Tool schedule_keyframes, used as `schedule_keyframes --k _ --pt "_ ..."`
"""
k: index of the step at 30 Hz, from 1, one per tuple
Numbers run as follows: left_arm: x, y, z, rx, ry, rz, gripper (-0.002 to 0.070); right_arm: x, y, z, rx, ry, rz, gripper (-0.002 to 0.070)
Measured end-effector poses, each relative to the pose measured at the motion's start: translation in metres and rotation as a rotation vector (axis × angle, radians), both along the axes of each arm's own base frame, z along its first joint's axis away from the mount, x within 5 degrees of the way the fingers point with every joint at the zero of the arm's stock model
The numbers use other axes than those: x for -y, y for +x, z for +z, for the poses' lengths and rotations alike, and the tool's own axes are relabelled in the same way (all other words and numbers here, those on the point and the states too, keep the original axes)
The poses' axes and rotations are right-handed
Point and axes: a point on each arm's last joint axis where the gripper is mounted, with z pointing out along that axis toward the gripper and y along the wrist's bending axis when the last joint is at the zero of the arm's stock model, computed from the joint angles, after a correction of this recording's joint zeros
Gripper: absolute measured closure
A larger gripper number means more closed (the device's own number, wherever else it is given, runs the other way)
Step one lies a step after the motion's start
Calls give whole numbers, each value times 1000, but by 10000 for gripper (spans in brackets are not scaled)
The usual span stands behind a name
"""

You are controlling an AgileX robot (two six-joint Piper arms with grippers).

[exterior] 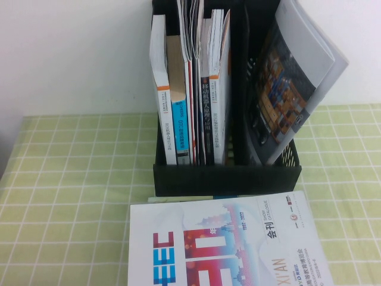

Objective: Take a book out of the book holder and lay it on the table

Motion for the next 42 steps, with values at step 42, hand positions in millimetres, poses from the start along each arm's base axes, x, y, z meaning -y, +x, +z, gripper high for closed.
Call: schedule_keyframes --k 42 --pt "0 0 0 0 -3 1 678 6 -19 -53 153 134 -133 675"
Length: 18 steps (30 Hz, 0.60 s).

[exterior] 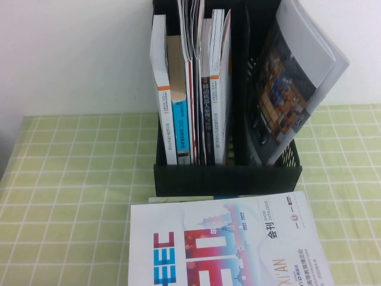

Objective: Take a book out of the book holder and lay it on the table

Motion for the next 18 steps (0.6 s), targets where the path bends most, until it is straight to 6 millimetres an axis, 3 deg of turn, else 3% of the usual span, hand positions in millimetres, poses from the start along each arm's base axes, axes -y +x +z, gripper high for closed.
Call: schedule_keyframes --k 7,18 --pt "0 0 0 0 0 0 678 0 3 -36 -99 -37 2 675" --pt "0 0 0 -1 0 1 678 -3 -8 -58 -291 -106 49 675"
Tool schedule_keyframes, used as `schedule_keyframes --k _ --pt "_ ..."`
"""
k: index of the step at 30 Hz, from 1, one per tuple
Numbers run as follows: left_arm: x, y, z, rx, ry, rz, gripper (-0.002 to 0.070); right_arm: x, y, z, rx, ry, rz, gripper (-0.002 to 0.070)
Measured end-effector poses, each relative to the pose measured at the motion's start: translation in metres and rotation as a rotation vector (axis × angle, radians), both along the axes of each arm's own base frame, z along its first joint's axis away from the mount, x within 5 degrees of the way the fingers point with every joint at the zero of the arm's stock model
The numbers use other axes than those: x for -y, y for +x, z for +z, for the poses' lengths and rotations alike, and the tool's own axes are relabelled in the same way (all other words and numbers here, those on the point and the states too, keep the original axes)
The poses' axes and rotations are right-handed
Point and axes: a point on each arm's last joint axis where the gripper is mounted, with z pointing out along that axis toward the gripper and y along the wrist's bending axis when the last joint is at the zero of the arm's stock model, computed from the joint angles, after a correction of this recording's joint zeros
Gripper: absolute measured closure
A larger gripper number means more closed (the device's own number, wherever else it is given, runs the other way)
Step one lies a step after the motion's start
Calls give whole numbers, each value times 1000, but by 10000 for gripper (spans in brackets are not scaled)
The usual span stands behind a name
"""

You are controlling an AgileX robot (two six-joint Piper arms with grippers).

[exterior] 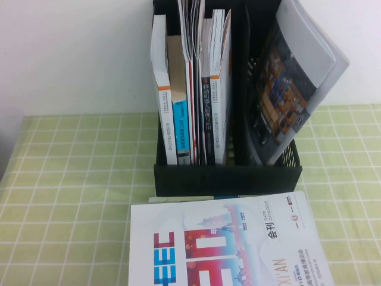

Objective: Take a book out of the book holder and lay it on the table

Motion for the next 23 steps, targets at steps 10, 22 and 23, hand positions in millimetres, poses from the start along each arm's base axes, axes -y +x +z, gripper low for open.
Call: schedule_keyframes --k 10,22,23 --pt "0 0 0 2 -1 0 678 0 -1 -2 -22 -2 -4 675" --pt "0 0 0 2 -1 0 678 0 -1 -2 -22 -2 -4 675" --pt "0 0 0 2 -1 0 678 0 -1 -2 -22 -2 -4 675"
